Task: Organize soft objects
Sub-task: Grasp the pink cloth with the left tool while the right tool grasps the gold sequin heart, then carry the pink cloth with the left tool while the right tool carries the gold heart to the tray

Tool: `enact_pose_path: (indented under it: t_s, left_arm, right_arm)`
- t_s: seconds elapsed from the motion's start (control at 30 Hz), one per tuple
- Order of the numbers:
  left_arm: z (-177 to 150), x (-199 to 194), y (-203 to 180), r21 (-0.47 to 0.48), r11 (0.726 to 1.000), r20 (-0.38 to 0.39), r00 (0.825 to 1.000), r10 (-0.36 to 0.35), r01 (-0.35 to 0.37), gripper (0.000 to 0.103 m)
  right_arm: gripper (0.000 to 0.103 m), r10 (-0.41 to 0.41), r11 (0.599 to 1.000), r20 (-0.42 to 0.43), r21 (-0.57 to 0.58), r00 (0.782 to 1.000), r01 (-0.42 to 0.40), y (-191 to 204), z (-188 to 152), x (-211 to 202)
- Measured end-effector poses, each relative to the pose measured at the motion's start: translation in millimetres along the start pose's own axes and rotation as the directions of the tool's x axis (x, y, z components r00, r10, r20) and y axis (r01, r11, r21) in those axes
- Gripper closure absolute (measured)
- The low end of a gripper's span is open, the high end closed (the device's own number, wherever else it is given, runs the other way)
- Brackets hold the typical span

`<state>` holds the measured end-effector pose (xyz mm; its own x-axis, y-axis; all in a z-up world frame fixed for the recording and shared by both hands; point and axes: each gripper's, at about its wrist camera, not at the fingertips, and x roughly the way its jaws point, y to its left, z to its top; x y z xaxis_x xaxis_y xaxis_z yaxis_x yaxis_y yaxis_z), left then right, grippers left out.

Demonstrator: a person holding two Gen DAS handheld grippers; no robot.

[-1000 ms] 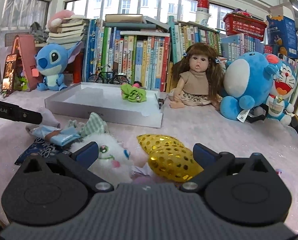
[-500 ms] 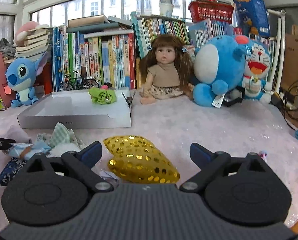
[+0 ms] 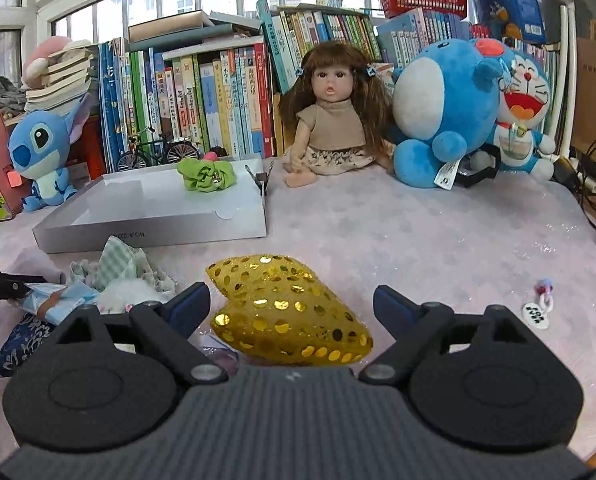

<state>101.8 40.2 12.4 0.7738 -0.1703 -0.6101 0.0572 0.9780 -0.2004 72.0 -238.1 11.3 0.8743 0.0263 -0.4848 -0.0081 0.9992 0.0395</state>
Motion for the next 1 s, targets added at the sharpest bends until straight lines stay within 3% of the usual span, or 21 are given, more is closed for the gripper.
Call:
enact_pose_path:
  t_s: [0.23, 0.33, 0.37, 0.47, 1.0]
  left_arm:
    - [0.7, 4.1, 0.0, -0.012, 1.0, -0.005, 1.0, -0.005, 0.005, 0.047]
    - [1.0, 3.8, 1.2, -0.019, 1.0, 0.0, 1.0, 0.0, 0.0, 0.059]
    - [1.0, 3.2, 2.0, -0.022, 1.0, 0.002, 1.0, 0.0, 0.0, 0.059]
    - [2.4, -0.3, 4.2, -0.035, 0.999, 0.013, 1.0, -0.011, 0.011, 0.06]
    - [16.4, -15.2, 10.0, -0.059, 0.998, 0.06, 0.998, 0.006, -0.003, 0.061]
  right_arm:
    - [0.015, 0.019, 0.999, -0.015, 0.032, 1.0, -0.018, -2.8, 1.2, 6.2]
    - [0.024, 0.023, 0.999, -0.017, 0.037, 1.0, -0.022, -3.5, 1.6, 6.4]
    - [0.031, 0.02, 0.999, -0.016, 0.036, 1.0, -0.019, -3.6, 1.6, 6.1]
    - [0.037, 0.019, 0.999, -0.008, 0.039, 1.0, -0.019, -3.4, 1.8, 4.2]
    - [0.042, 0.02, 1.0, 0.095, -0.02, 0.995, -0.018, 9.5, 19.5, -14.7]
